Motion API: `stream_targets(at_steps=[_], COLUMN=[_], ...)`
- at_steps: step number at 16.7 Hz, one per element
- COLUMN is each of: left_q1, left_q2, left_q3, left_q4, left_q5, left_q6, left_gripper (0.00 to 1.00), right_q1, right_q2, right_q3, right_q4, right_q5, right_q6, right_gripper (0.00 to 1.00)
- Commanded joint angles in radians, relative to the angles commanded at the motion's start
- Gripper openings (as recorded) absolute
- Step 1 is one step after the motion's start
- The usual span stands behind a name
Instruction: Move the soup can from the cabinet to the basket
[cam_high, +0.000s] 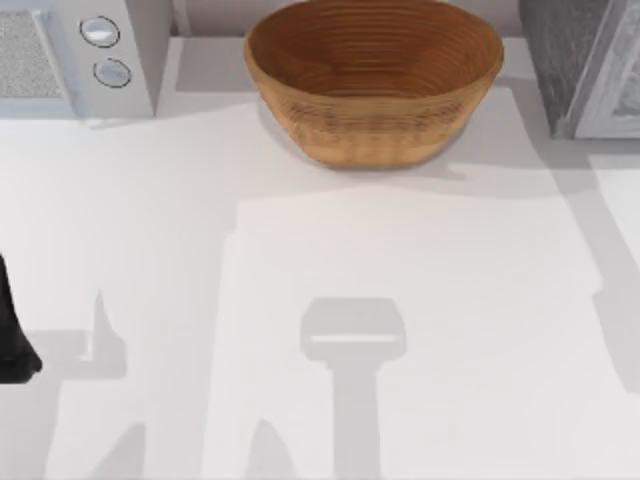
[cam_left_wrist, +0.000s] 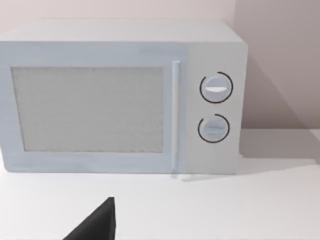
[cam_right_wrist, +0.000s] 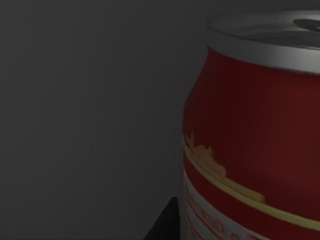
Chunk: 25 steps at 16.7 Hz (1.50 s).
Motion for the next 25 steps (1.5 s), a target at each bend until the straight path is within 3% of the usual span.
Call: stream_targets(at_steps=[6,17,25], left_q1=[0.0,0.0,0.0], left_q2=[0.0,0.0,0.0], left_q3=[0.0,0.0,0.0], left_q4=[0.0,0.0,0.0], left_q5=[0.0,0.0,0.0], left_q6=[0.0,0.0,0.0], left_gripper=[1.0,1.0,1.0], right_q1=[0.023,0.158,0.152], right_q2=[-0.064,-0.437,-0.467], right_q3=[-0.014,-0.122,-0.16], right_q4=[-0.039,-0.316,-0.307], right_q5=[0.019,0.149,0.143], right_q6=[0.001,0.0,0.002], right_gripper=[0.0,0.0,0.0])
